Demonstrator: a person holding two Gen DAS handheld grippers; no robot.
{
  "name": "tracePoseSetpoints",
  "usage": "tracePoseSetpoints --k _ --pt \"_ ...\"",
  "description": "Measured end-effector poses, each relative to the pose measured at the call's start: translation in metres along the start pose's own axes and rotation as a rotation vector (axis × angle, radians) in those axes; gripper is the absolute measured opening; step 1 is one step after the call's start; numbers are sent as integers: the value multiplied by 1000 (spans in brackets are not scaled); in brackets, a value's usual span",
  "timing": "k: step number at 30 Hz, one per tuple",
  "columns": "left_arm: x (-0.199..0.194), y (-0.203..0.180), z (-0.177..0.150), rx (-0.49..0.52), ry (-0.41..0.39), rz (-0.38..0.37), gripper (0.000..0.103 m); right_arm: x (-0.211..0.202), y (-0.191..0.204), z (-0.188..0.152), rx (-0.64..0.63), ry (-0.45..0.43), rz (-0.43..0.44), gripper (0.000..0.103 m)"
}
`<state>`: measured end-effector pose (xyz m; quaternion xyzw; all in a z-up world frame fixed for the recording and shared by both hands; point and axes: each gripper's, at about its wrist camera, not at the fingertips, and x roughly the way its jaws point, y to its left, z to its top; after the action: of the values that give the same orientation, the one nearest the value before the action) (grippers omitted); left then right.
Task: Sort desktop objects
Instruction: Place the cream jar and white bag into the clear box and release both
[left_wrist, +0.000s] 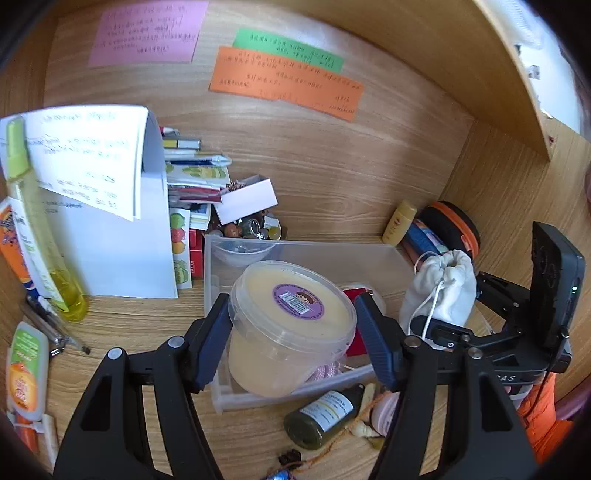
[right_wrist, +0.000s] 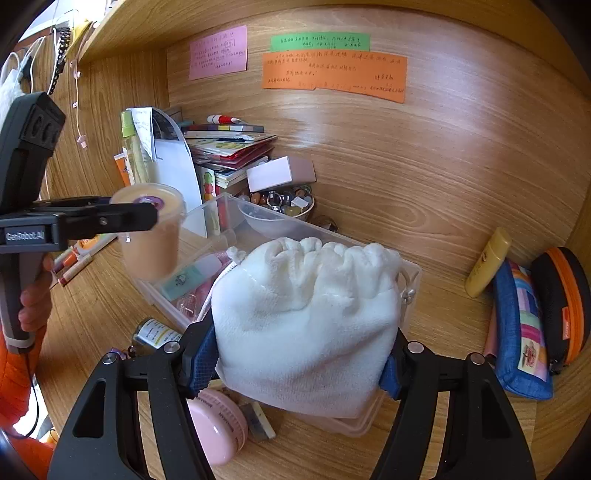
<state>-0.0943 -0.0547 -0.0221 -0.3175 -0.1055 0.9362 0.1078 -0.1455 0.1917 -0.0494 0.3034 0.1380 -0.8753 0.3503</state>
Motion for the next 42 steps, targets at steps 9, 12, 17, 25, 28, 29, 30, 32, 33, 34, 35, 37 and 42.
tracePoseSetpoints --k 9,12,17,25,28,29,30,32,33,34,35,37,42 --pt "24 5 -1 -5 37 3 66 21 -7 -3 28 28 8 66" --pt "25 5 -1 3 36 4 66 27 -9 -5 38 41 11 66" --pt "28 4 -3 14 34 17 66 34 -10 -6 55 50 11 66" --pt "35 1 -5 20 36 52 68 42 -14 -8 90 70 3 70" --pt "41 0 -7 31 58 67 69 42 -10 -9 68 74 -30 71" --pt "43 -1 -8 37 59 82 69 42 -9 -9 65 73 -36 71" --pt "44 -1 -9 44 63 87 69 42 -10 -9 70 73 -37 71" --pt "45 -2 -10 50 65 88 69 42 -12 -8 76 81 -36 73" --pt "44 -2 -11 52 63 92 69 42 -13 -8 82 85 -34 74" --pt "44 -2 -11 53 62 96 69 41 -14 -8 87 88 -26 74" --pt "43 -3 -12 56 59 101 69 41 -14 -8 88 92 -22 74" --pt "42 -3 -12 61 53 111 71 39 -14 -8 92 100 -19 74" --pt "36 -1 -12 48 47 108 72 25 -8 -9 83 87 -18 89"
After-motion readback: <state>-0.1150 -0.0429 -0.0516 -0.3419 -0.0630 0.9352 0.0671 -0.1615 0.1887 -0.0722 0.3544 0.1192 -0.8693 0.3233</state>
